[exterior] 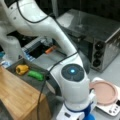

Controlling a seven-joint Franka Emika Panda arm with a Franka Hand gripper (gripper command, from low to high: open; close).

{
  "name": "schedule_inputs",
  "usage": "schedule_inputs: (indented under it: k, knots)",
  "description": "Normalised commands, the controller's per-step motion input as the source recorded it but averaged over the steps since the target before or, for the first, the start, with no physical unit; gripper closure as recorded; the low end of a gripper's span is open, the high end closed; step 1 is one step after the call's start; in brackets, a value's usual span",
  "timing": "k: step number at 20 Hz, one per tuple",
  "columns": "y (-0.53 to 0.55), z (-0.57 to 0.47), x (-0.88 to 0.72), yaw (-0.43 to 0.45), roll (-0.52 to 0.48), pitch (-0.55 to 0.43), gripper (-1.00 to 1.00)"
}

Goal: Open the drawer. Pick up the carrot. Put the carrots in the drawer.

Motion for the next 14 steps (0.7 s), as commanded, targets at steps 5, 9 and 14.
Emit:
schedule_inputs:
  k: [5, 9, 14]
  knots:
    - [-0.05, -0.08, 0.10, -0.029, 0.066, -0.035, -1.00]
    - [-0.06, -0.07, 0.08, -0.026, 0.071, -0.030, -1.00]
    - [-0.08, -0.14, 0.07, -0.022, 0.073, -0.029, -1.00]
